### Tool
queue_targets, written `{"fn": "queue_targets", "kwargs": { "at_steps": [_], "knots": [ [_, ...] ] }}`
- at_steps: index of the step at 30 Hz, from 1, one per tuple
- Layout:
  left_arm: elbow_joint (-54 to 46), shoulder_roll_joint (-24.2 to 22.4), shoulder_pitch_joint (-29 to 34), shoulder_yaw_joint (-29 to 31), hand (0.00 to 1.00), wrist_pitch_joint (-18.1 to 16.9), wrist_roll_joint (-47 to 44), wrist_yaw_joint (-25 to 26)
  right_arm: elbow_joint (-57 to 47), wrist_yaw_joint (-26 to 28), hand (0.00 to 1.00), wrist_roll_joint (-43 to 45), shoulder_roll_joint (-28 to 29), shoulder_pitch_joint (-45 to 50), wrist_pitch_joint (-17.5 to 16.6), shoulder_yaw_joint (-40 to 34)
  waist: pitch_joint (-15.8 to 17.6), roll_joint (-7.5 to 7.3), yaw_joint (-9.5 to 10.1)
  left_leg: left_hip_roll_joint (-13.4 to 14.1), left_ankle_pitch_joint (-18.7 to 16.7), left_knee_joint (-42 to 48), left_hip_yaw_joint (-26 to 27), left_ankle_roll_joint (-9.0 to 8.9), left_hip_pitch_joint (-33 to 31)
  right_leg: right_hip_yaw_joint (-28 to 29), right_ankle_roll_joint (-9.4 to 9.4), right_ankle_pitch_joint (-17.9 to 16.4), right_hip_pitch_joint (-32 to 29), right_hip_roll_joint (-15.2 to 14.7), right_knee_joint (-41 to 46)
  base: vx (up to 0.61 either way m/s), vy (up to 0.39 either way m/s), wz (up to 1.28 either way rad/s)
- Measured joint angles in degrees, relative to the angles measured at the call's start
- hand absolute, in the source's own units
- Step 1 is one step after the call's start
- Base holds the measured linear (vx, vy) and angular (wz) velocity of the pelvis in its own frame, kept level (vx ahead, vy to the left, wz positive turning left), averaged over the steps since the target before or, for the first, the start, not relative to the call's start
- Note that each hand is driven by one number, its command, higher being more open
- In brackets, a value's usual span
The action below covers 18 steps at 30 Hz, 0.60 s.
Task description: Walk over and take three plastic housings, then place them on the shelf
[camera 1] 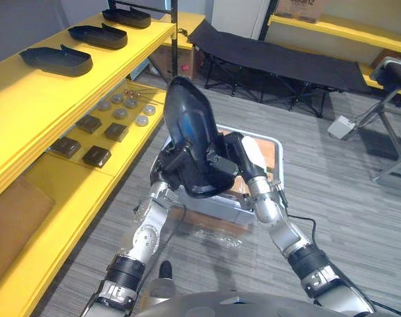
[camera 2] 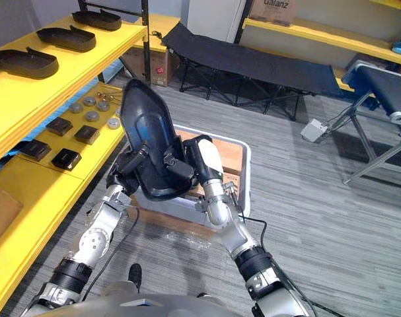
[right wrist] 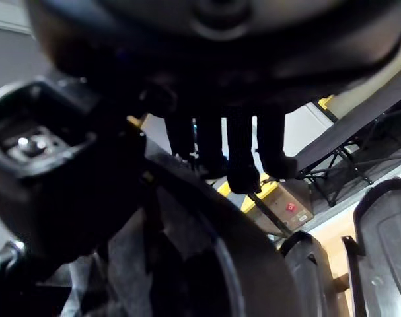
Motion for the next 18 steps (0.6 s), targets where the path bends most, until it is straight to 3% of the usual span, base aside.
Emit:
{"fn": "queue_targets", "kwargs": {
  "at_steps": [3, 7, 8, 14, 18],
  "knots": [
    [-0.01, 0.20, -0.23, 1.16, 0.00, 0.87, 5.43, -0.68, 0.00, -0.69, 0.00, 0.02, 0.92, 0.79, 0.03, 0.86, -0.02, -0.03, -0.12, -0.03, -0.14, 0.00, 0.09, -0.20, -0.04, 0.18, -0.30, -0.20, -0.13, -0.07, 0.05, -0.02, 0.014, -0.02],
    [-0.01, 0.76, -0.26, 1.15, 0.00, 2.14, 6.13, -2.24, -0.08, -1.08, 0.00, 1.61, 0.87, 1.82, 0.01, 1.36, -0.02, -0.01, -0.27, 0.06, -0.24, 0.00, 0.39, -0.03, -0.26, 0.62, -0.29, -0.19, -0.65, -0.23, 0.23, -0.01, 0.013, -0.04],
    [-0.01, 0.83, -0.26, 1.14, 0.00, 2.24, 6.00, -2.31, -0.08, -1.08, 1.00, 1.90, 0.85, 1.91, 0.01, 1.39, -0.01, -0.01, -0.34, 0.07, -0.24, 0.01, 0.47, -0.02, -0.27, 0.70, -0.29, -0.19, -0.72, -0.26, 0.27, -0.01, 0.009, -0.06],
    [-0.39, 1.51, -0.13, 0.67, 0.00, 0.74, 5.05, -3.54, -1.02, -1.44, 1.00, 4.42, 0.69, 2.20, -1.83, 1.43, 0.10, 0.53, -1.61, 0.03, -0.28, 0.18, 0.68, -0.03, -0.38, 0.89, -0.32, -0.23, -1.15, -0.27, 0.64, 0.00, 0.000, -0.01],
    [-9.43, 0.90, 4.99, 0.82, 0.00, -2.29, 6.31, -3.43, -10.32, -1.53, 1.00, 10.04, 0.75, 6.39, -3.99, 0.57, 0.22, 2.08, -1.77, 0.05, -0.41, 0.21, 1.37, -0.41, -0.61, 1.50, -0.56, -0.48, -2.07, -0.38, 1.17, 0.02, 0.000, -0.07]
  ]
}}
